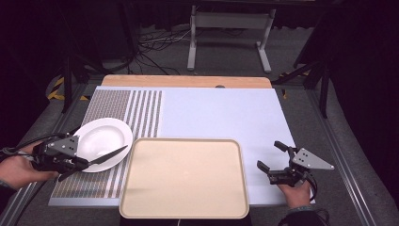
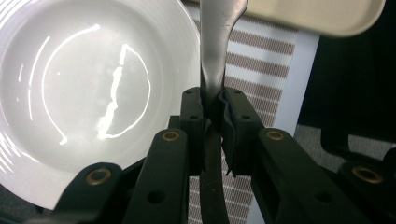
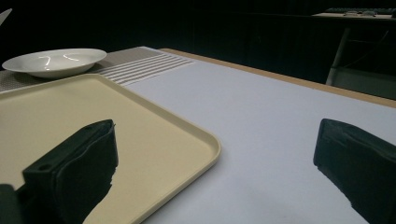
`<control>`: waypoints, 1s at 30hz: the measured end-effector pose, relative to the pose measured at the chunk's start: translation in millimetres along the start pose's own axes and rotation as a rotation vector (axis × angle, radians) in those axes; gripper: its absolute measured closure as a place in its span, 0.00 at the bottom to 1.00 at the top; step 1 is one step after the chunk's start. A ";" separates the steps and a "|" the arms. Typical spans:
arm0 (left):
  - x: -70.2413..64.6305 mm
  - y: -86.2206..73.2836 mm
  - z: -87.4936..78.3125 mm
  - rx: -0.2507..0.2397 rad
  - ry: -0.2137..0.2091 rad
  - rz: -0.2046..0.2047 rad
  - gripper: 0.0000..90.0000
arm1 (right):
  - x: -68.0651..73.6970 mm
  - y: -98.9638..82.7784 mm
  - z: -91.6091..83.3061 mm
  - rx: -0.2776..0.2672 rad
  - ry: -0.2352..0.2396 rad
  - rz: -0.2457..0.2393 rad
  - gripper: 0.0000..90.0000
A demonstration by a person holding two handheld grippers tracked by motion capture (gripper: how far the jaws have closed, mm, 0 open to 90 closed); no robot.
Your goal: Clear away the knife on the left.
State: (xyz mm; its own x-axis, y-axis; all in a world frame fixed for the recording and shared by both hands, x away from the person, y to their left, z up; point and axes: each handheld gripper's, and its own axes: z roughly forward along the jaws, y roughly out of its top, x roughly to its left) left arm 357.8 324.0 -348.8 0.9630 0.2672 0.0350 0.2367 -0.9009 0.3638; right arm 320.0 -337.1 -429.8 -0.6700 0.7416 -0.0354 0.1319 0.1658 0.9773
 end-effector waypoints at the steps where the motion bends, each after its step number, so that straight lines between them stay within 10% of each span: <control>1: 0.0 3.4 -0.7 -0.001 0.000 -0.005 0.89 | 0.0 0.1 -0.1 -0.001 0.000 0.001 0.01; 30: -10.1 76.5 11.5 -0.069 -0.068 -0.168 0.89 | -0.9 0.7 -1.9 -0.007 -0.004 -0.008 0.01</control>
State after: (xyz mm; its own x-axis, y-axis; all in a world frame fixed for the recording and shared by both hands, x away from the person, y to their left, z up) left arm 367.7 248.4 -332.1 0.9176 0.3863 -0.0935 0.3879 -0.8194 0.4219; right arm 319.3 -338.9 -428.6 -0.6680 0.7428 -0.0444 0.1212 0.1674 0.9784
